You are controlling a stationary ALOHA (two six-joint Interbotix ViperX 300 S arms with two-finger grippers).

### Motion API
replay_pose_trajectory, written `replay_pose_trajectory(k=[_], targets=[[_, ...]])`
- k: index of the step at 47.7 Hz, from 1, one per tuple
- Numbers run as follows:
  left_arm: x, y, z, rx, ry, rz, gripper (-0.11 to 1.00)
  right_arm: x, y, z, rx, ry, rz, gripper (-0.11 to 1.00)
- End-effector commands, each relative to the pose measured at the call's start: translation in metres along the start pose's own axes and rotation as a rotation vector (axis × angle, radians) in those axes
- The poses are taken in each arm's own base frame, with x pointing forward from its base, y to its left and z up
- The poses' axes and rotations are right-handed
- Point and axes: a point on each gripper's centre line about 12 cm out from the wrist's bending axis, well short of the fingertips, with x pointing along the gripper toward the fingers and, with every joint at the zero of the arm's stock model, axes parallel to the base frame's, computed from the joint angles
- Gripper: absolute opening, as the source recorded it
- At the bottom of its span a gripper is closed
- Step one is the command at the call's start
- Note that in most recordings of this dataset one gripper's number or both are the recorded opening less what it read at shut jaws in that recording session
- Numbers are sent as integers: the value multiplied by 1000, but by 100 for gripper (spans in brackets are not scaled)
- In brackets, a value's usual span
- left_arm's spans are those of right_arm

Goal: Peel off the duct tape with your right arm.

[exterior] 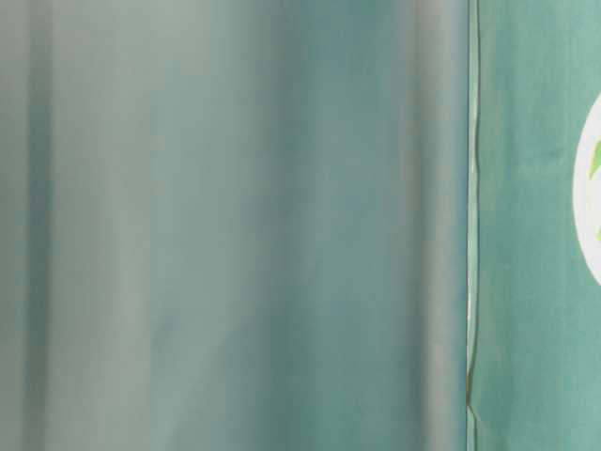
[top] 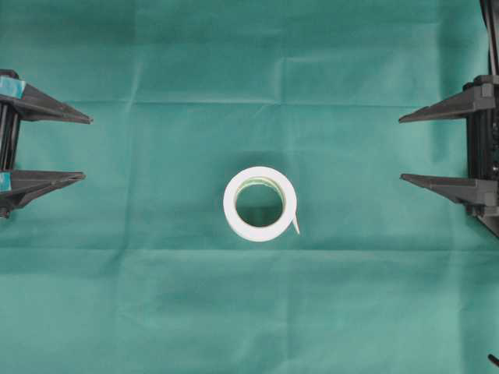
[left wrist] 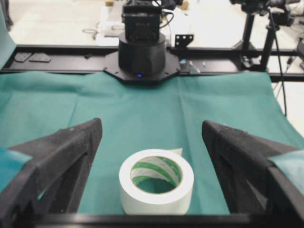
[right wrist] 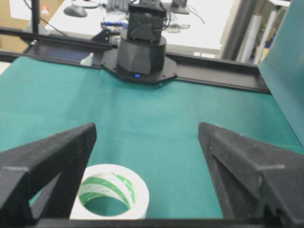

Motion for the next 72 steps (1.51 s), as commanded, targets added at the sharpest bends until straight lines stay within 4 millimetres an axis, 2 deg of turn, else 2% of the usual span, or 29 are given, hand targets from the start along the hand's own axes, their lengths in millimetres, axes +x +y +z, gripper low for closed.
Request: replay_pose_trajectory(k=[1, 7, 32, 51, 60, 72], targets=[[5, -1, 5, -5, -14, -3, 99, 1, 0, 5, 1, -17, -1, 83], [18, -2, 1, -13, 3, -6, 99, 1, 0, 6, -2, -26, -1, 83], [108, -3, 7, -3, 19, -6, 99, 1, 0, 3, 0, -23, -1, 83], [172, -10, -7, -3, 53, -22, 99, 1, 0, 2, 0, -20, -1, 83], [189, -10, -9, -3, 59, -22, 99, 1, 0, 2, 0, -17, -1, 82], [193, -15, -8, -8, 125, -33, 99, 0, 0, 2, 0, -20, -1, 82]])
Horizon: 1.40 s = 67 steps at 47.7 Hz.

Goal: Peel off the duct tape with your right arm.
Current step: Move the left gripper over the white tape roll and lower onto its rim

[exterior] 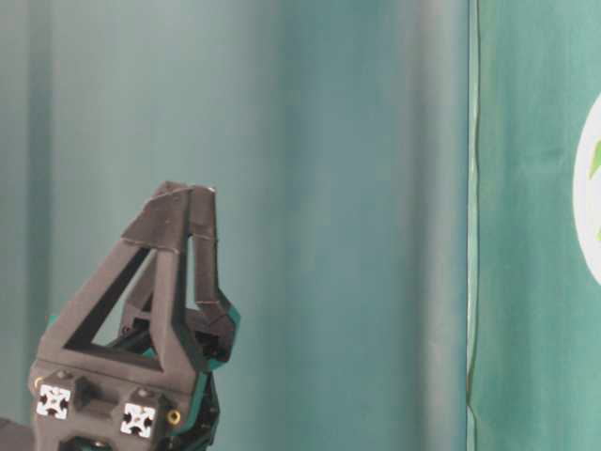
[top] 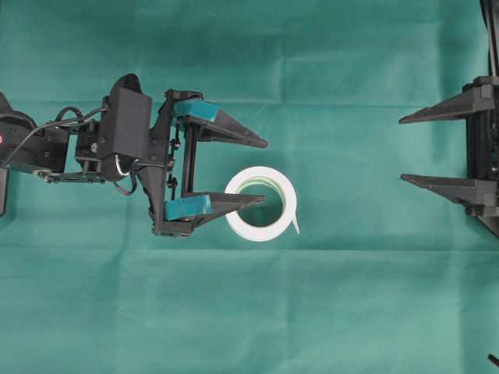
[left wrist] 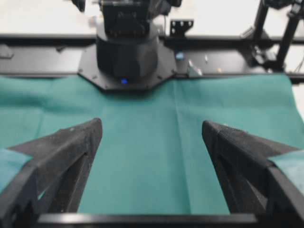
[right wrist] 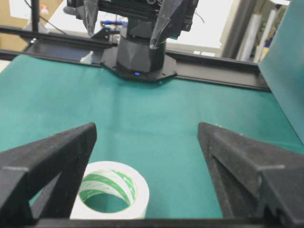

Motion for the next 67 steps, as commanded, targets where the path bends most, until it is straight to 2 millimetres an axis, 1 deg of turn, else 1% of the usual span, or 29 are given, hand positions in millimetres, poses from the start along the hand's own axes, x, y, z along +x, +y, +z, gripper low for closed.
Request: replay_pose_trajectory(k=[1, 14, 20, 24, 31, 37, 46, 54, 61, 67], targets=[[1, -5, 15, 0, 2, -12, 99, 1, 0, 6, -1, -20, 1, 82], [15, -17, 9, 11, 283, -37, 99, 1, 0, 6, -1, -20, 1, 82], [22, -20, 1, 19, 426, -45, 99, 1, 0, 5, -1, -18, 1, 82], [26, -22, -8, 22, 527, -48, 99, 1, 0, 5, -1, -18, 1, 82], [35, -29, -17, 30, 632, -60, 99, 2, 0, 4, -1, -15, 1, 82], [40, -34, -21, 37, 684, -71, 99, 2, 0, 4, -1, -14, 1, 82], [48, -35, -34, 41, 731, -71, 99, 2, 0, 4, 0, -15, 1, 82], [54, -35, -52, 41, 770, -70, 99, 2, 0, 4, 0, -15, 1, 82], [59, -35, -73, 44, 817, -69, 99, 2, 0, 4, 0, -12, -1, 82], [61, -34, -87, 45, 849, -68, 99, 2, 0, 4, 0, -14, 1, 82]])
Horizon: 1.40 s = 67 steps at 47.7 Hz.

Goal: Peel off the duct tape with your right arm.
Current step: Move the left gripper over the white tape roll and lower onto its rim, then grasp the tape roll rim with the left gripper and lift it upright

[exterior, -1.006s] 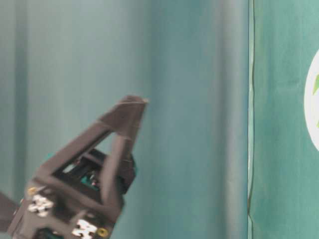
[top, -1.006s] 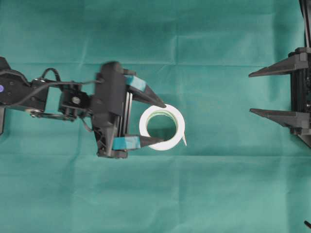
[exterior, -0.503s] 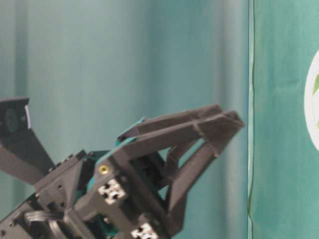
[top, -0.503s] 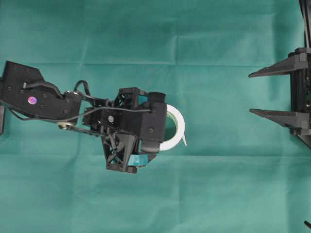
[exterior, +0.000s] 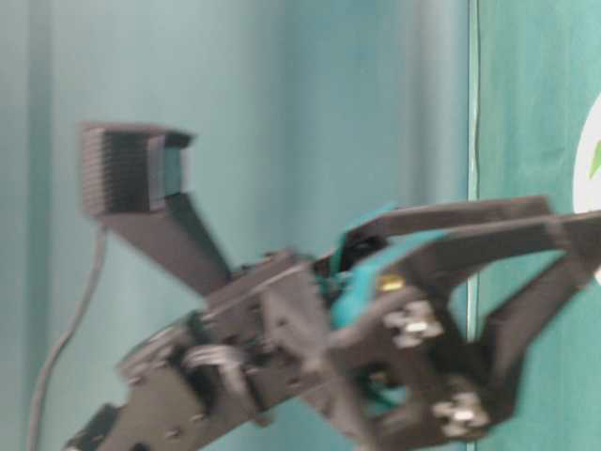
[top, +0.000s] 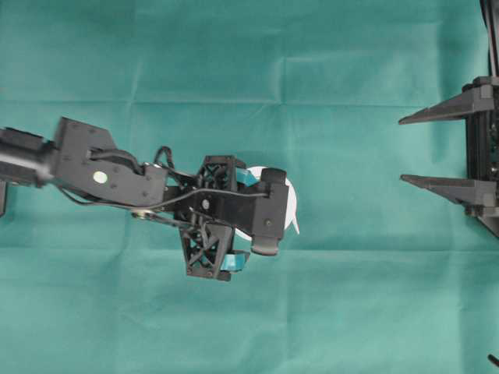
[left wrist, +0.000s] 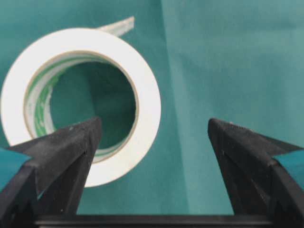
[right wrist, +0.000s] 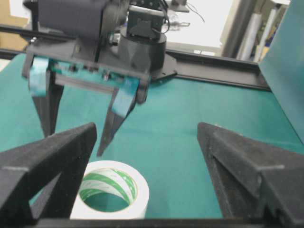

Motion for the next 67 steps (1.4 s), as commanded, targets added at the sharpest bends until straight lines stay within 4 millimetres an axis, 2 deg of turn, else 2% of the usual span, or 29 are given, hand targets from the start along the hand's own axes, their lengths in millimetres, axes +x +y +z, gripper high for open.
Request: replay_pose_trajectory(k=[1, 18, 47, 67], targets=[[-2, 0, 7, -1, -21, -1, 98, 2, 0, 5, 0, -17, 1, 82], [16, 0, -12, 49, 43, 0, 99, 2, 0, 4, 0, -14, 1, 81], [39, -2, 6, 56, 52, -3, 98, 0, 0, -3, 0, -28, 1, 81], [59, 3, -5, 49, 106, 1, 98, -2, 0, -8, 0, -17, 1, 81]])
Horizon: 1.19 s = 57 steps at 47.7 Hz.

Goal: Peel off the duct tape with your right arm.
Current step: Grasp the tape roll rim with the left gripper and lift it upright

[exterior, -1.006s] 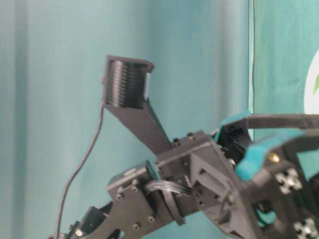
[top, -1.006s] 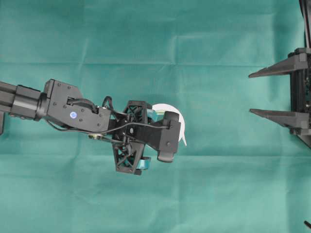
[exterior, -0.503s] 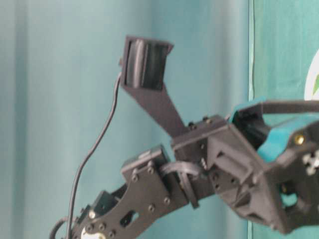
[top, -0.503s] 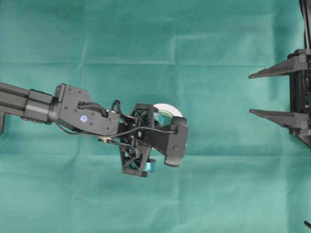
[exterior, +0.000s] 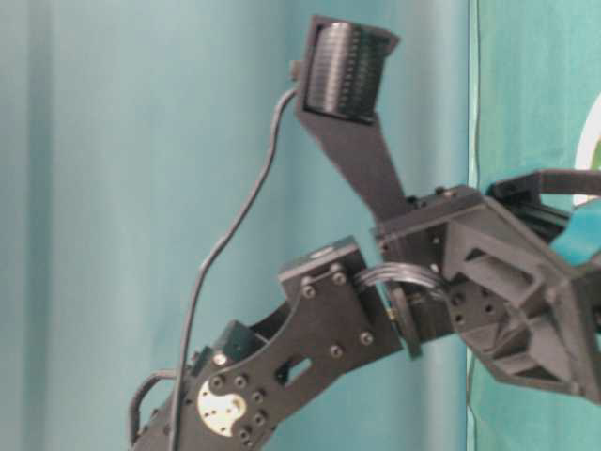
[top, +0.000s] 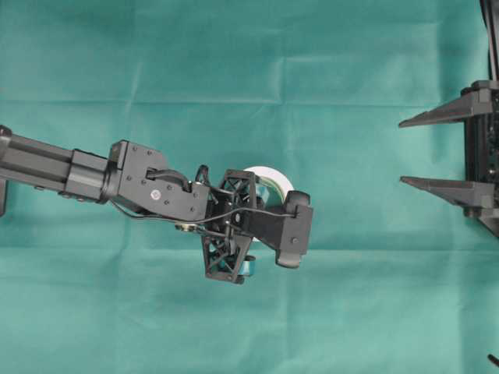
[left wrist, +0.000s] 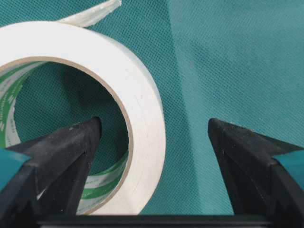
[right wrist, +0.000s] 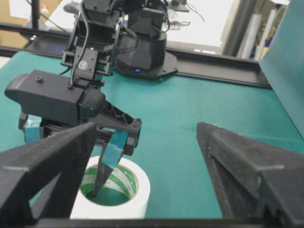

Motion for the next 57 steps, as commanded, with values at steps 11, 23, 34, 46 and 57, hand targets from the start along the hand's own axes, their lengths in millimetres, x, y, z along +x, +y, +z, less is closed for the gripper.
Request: replay_pose_trajectory(k=[11, 23, 34, 46, 57], targets=[[3, 7, 6, -8, -17, 8, 98, 1, 0, 3, 0, -20, -1, 81], [4, 8, 5, -8, -13, 10, 90, 1, 0, 1, 0, -15, 1, 81], [-1, 8, 8, 3, -20, 10, 33, 1, 0, 1, -1, -12, 1, 81], [-13, 7, 12, 55, -19, 10, 20, 3, 0, -2, 0, -2, 1, 81], [-26, 8, 18, 60, 10, 8, 20, 4, 0, -1, 2, -5, 1, 81]])
